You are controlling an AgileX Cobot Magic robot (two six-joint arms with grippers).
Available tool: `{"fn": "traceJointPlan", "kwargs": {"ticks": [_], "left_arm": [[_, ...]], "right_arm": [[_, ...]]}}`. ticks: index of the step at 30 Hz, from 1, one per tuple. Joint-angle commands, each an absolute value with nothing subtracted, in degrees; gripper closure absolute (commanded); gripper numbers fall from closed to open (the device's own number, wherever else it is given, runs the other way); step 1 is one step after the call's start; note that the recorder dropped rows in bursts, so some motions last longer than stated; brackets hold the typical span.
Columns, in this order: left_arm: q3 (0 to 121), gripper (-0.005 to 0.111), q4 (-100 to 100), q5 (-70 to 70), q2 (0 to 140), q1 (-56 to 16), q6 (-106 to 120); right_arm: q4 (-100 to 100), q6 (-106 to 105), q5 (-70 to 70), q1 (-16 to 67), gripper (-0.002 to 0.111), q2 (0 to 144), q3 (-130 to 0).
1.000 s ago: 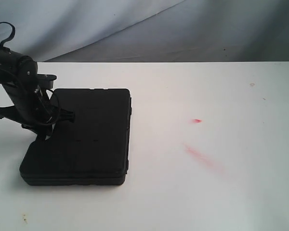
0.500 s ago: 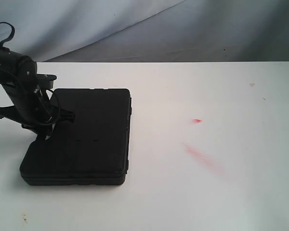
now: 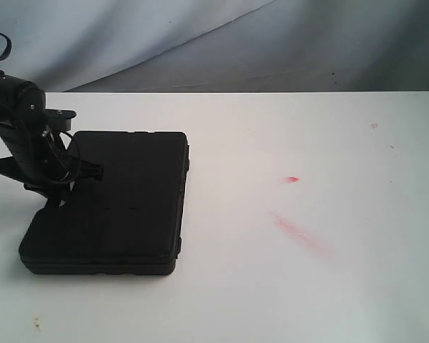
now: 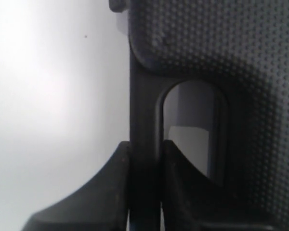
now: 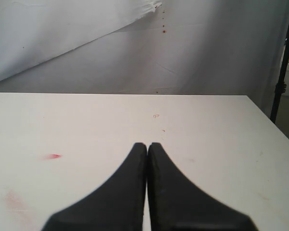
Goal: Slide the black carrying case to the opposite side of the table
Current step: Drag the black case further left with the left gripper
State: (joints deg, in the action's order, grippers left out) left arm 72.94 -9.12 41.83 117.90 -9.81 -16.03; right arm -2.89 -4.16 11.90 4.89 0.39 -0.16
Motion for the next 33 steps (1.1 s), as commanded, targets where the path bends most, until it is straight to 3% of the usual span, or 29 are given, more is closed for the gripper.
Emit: {"fn": "traceJointPlan", "kwargs": {"ticks": [1, 33], "left_arm": [[72.52, 0.107, -11.01, 42.39, 117.22, -8.57, -14.49], [72.52, 0.107, -11.22, 43.41, 117.22, -8.57, -14.9]], "right_arm": [[-3.05, -4.25, 12.13, 4.57, 0.108, 0.0, 0.0], [-3.05, -4.25, 12.13, 4.57, 0.108, 0.0, 0.0]]}}
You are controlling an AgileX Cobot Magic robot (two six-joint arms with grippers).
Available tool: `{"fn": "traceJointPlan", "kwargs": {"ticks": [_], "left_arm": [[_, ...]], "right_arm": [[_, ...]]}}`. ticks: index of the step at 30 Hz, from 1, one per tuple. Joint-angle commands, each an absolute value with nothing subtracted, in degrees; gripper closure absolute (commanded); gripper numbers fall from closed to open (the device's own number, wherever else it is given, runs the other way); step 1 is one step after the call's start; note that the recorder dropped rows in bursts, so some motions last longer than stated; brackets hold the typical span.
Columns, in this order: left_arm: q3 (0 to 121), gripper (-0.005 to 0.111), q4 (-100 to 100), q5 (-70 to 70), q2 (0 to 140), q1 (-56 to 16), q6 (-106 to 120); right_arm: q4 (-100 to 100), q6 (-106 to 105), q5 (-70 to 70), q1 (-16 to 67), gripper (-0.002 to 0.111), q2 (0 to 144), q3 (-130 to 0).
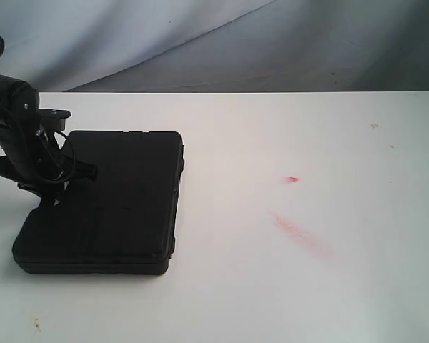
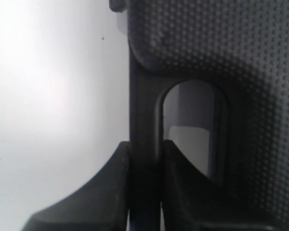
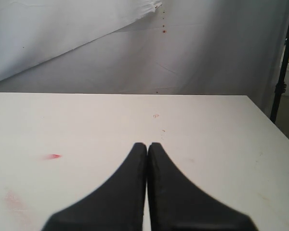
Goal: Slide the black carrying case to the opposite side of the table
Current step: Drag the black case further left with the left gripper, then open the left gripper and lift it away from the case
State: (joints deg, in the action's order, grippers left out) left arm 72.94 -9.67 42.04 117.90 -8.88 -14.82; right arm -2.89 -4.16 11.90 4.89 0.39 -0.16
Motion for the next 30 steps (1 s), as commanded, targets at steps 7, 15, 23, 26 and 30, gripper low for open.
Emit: {"fn": "traceJointPlan", "kwargs": {"ticks": [7, 15, 23, 26, 30], "left_arm": [[72.52, 0.106, -11.22, 43.41, 117.22, -8.57, -14.9], [72.52, 0.085, -11.36, 43.3, 117.22, -8.57, -15.58], [72.64, 0.078, -11.45, 43.85, 116.91, -8.57, -15.58], [72.64, 0.078, -11.45, 43.96, 115.6, -8.57, -15.11], [73.01, 0.078, -11.45, 43.84, 112.03, -8.57, -14.93]], "right_arm": [[-3.05, -4.25, 12.13, 4.57, 0.108, 0.0, 0.0], [-3.05, -4.25, 12.13, 4.57, 0.108, 0.0, 0.0], [-3.05, -4.25, 12.13, 4.57, 0.108, 0.0, 0.0], [-3.05, -4.25, 12.13, 4.57, 0.108, 0.0, 0.0], [-3.05, -4.25, 12.13, 4.57, 0.108, 0.0, 0.0]]}}
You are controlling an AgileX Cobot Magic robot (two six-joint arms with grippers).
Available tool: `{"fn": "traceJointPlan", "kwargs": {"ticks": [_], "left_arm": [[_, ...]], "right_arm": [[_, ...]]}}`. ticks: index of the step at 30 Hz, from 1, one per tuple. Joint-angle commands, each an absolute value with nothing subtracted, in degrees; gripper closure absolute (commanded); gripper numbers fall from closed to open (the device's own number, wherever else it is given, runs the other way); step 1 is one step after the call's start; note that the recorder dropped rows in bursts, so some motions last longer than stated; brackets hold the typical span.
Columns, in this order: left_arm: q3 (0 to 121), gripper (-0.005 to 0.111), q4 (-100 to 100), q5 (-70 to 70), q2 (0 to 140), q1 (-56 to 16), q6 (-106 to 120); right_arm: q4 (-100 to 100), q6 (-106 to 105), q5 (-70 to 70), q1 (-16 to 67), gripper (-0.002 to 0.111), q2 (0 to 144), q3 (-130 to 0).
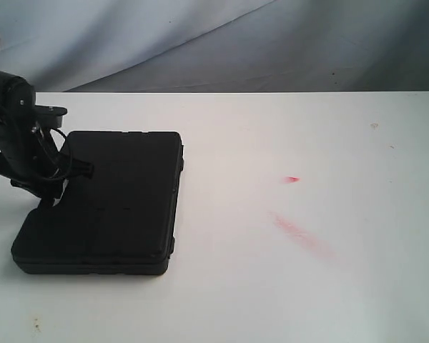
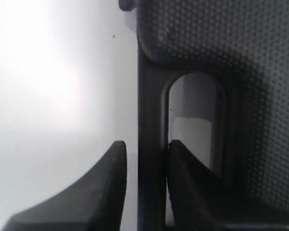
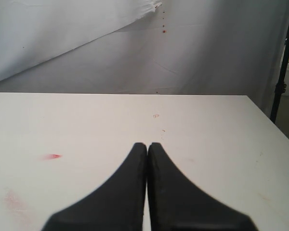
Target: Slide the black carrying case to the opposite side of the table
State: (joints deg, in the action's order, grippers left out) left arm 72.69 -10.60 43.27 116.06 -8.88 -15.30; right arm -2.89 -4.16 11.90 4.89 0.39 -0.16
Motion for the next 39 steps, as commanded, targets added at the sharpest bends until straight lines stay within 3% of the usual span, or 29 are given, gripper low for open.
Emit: {"fn": "traceJointPlan", "kwargs": {"ticks": [1, 12, 14, 17, 18, 30, 39], "left_arm": [[73.01, 0.078, -11.45, 43.67, 110.7, -8.57, -14.9], [71.15, 0.078, -11.03, 44.26, 91.56, -8.57, -12.76], [68.32, 0.083, -11.03, 42.7, 85.39, -8.57, -11.61], [61.34, 0.105, -11.03, 37.99, 72.64, -8.57, -11.62], [59.86, 0.107, -11.03, 36.9, 70.39, -8.57, -11.62], [38.45, 0.107, -11.9, 30.94, 25.24, -8.57, -11.62], [29.97, 0.107, -14.91, 33.94, 9.59, -8.57, -11.62]], "right_arm": [[-3.05, -4.25, 12.13, 4.57, 0.108, 0.0, 0.0], [-3.05, -4.25, 12.13, 4.57, 0.108, 0.0, 0.0], [-3.05, -4.25, 12.13, 4.57, 0.108, 0.0, 0.0], [-3.05, -4.25, 12.13, 4.57, 0.108, 0.0, 0.0], [-3.05, -4.25, 12.13, 4.57, 0.108, 0.0, 0.0], [-3.05, -4.25, 12.13, 4.57, 0.108, 0.0, 0.0], [-3.05, -4.25, 12.13, 4.57, 0.108, 0.0, 0.0]]}}
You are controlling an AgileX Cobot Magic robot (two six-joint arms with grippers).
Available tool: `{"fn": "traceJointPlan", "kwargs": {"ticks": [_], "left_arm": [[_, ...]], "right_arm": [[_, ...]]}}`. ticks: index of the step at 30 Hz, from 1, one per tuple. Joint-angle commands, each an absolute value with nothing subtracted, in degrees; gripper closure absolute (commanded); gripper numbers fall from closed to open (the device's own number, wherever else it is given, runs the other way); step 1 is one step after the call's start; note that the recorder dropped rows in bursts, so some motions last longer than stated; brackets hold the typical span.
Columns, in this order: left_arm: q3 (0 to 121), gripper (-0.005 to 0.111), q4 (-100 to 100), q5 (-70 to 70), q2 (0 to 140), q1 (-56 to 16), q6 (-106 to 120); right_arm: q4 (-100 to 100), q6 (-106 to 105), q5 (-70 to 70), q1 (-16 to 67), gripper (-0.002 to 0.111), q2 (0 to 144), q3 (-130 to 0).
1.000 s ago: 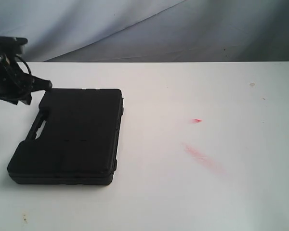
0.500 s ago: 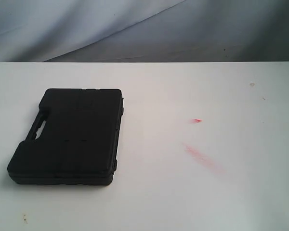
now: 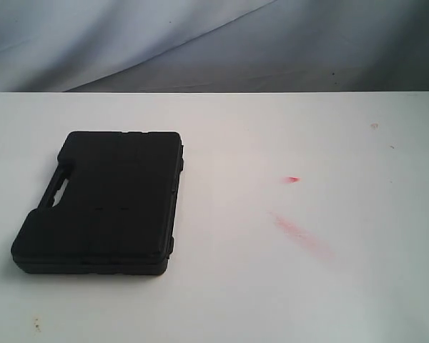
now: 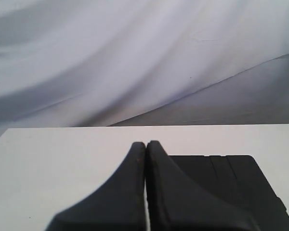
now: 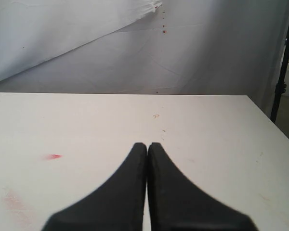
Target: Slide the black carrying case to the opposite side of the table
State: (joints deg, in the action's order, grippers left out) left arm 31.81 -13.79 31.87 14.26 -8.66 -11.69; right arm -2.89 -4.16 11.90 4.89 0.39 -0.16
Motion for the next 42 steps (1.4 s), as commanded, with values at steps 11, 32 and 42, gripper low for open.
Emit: {"fn": "traceJointPlan", "kwargs": {"ticks": [11, 32, 42], "left_arm": [[29.32, 0.107, -15.32, 41.35, 0.0, -8.57, -11.62], [25.63, 0.107, -11.46, 30.75, 0.0, -8.57, -11.81], [8.93, 0.107, -11.19, 9.4, 0.0, -8.57, -11.78]], "right_arm": [[-3.05, -4.25, 12.13, 4.57, 0.108, 0.0, 0.0], [-3.05, -4.25, 12.13, 4.57, 0.108, 0.0, 0.0], [-3.05, -4.25, 12.13, 4.57, 0.108, 0.0, 0.0]]}}
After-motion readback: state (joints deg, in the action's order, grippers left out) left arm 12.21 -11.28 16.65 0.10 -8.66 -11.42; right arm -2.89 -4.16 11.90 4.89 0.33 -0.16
